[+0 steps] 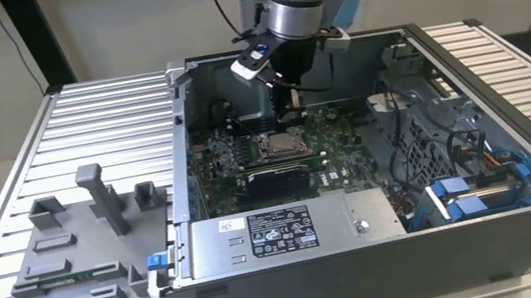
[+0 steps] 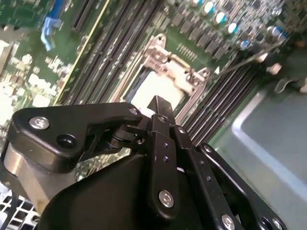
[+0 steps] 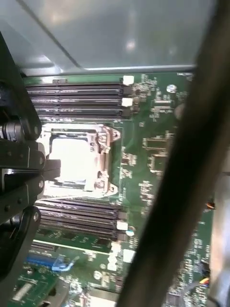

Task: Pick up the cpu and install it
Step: 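Place the cpu into insertion slot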

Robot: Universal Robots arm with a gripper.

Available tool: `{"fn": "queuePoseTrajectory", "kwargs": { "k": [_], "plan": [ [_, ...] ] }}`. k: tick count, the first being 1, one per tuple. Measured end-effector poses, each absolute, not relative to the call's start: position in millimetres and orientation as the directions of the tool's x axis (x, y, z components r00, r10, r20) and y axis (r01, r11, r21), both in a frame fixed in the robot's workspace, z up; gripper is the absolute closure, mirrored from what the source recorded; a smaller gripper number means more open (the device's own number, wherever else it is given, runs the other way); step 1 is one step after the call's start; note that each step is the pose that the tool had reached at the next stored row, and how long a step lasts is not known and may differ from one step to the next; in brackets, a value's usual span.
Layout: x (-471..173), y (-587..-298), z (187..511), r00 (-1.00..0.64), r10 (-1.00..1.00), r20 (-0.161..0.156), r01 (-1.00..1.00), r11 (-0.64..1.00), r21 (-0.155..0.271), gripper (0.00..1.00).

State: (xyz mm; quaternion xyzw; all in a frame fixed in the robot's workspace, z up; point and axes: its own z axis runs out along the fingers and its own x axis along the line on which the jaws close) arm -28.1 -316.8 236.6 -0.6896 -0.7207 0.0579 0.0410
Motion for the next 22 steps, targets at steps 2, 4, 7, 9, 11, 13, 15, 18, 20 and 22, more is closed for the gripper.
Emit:
{"fn": "queuePoseTrajectory", "kwargs": {
  "k": [2, 4, 7, 9, 11, 13, 15, 18, 20, 22],
  "plan": [
    [-37.3, -316.1, 235.9, -0.045, 0.999, -0.021, 0.99, 0.042, -0.133, 1.0],
    [-46.2, -315.2, 234.9, -0.045, 0.999, -0.021, 0.991, 0.042, -0.128, 1.0],
    [-55.9, -313.7, 232.5, -0.045, 0.999, -0.021, 0.991, 0.042, -0.125, 1.0],
    [-56.8, -313.4, 229.5, -0.045, 0.999, -0.022, 0.991, 0.042, -0.125, 1.0],
    [-56.8, -313.2, 225.8, -0.045, 0.999, -0.021, 0.991, 0.042, -0.125, 1.0],
    [-57.5, -313.0, 222.1, -0.045, 0.999, -0.022, 0.991, 0.042, -0.125, 1.0],
    [-59.1, -313.0, 220.2, -0.045, 0.999, -0.022, 0.991, 0.042, -0.125, 1.0],
    [-60.2, -313.0, 216.0, -0.045, 0.999, -0.022, 0.991, 0.042, -0.125, 1.0],
    [-60.5, -313.0, 212.5, -0.045, 0.999, -0.022, 0.991, 0.042, -0.125, 1.0],
    [-61.0, -313.0, 208.8, -0.045, 0.999, -0.022, 0.991, 0.042, -0.125, 1.0]
  ]
}}
